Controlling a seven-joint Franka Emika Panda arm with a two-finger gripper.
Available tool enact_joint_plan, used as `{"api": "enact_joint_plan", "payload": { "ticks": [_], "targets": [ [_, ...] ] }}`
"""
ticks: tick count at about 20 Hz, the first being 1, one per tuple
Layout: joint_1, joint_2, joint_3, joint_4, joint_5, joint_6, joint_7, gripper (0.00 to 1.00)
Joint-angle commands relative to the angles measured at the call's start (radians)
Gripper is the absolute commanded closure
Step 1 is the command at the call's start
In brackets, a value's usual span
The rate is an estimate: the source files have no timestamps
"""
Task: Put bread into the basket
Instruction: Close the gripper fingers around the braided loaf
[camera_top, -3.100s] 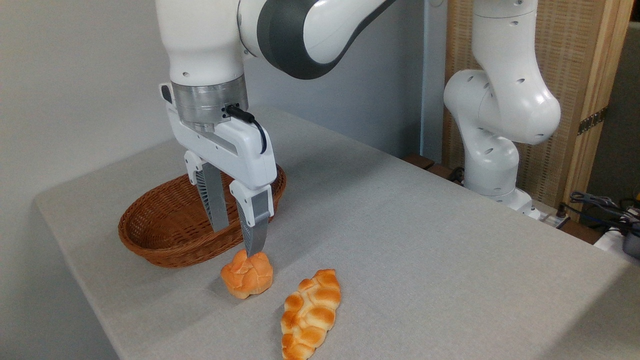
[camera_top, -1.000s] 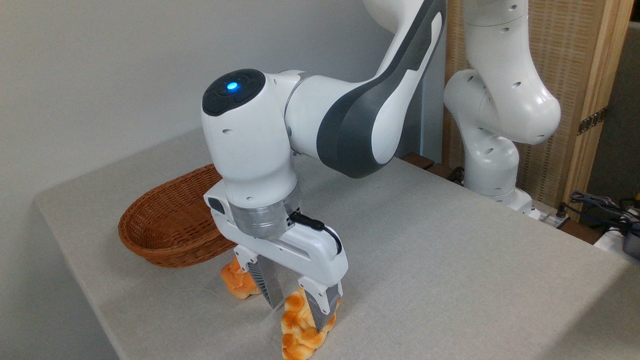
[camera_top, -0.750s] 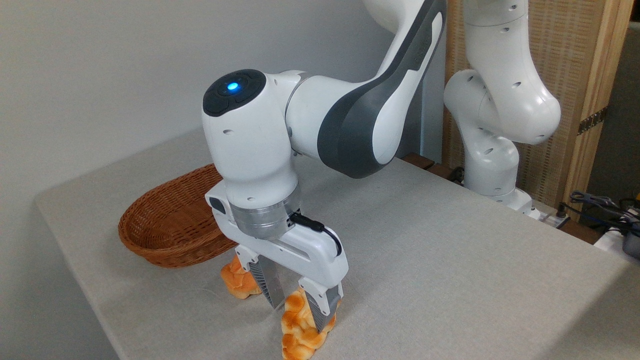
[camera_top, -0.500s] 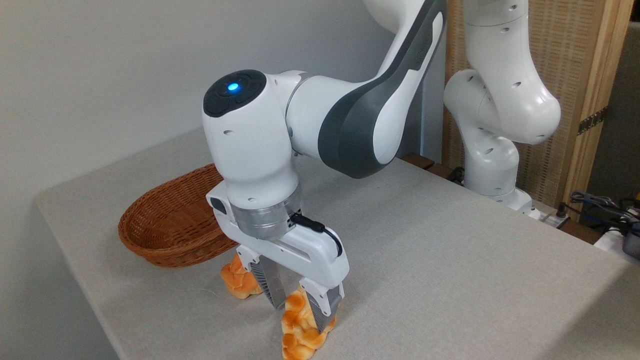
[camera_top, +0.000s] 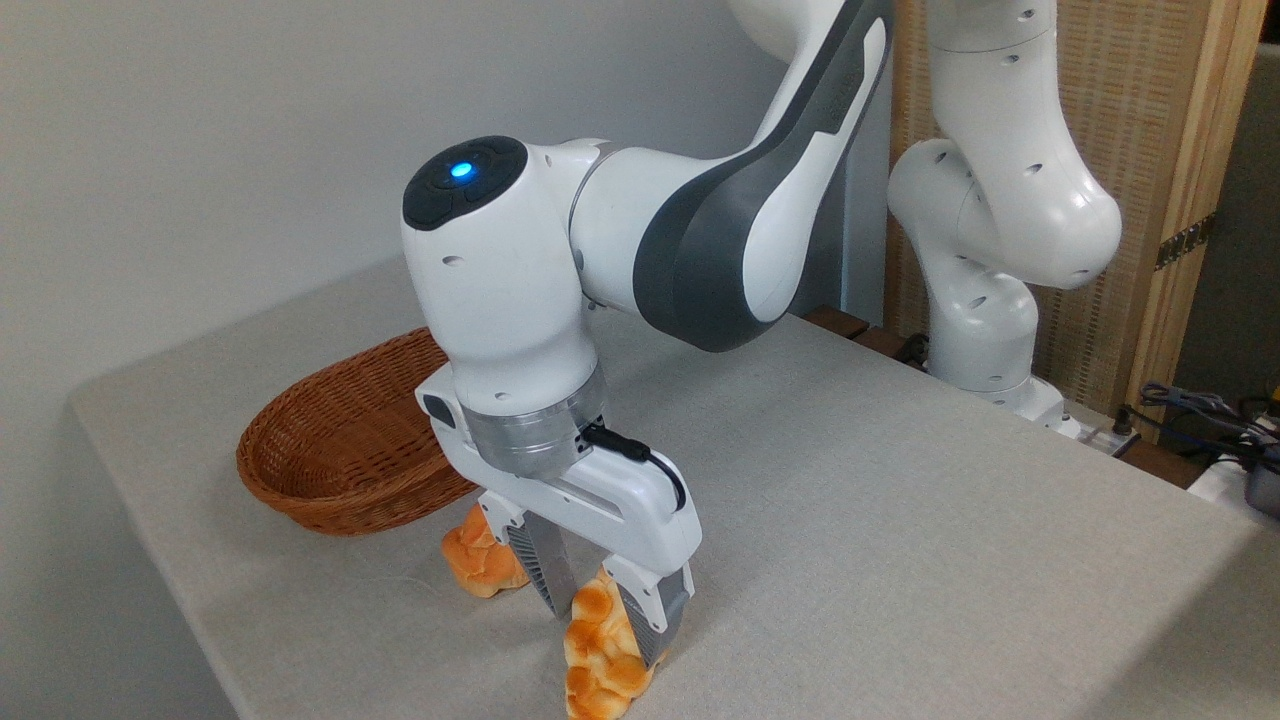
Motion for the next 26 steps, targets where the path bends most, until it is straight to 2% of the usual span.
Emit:
{"api": "enact_joint_plan", "payload": {
  "ticks": [1, 10, 11, 13, 14, 18, 26],
  "targets": [
    [-0.002, -0.001, 0.005, 0.002, 0.015, -0.026, 0.019, 0.0],
    [-0.006, 0.025, -0.004, 0.002, 0.012, -0.015, 0.017, 0.02],
    [-0.007, 0.025, -0.004, 0.002, 0.012, -0.015, 0.02, 0.09],
    [-0.007, 0.025, -0.004, 0.005, 0.006, -0.015, 0.042, 0.49],
    [-0.007, 0.025, -0.004, 0.005, 0.001, -0.015, 0.056, 0.59],
    [-0.007, 0.024, -0.004, 0.005, 0.001, -0.015, 0.059, 0.64],
    [-0.007, 0.022, -0.004, 0.006, 0.001, -0.02, 0.06, 0.64]
  ]
}}
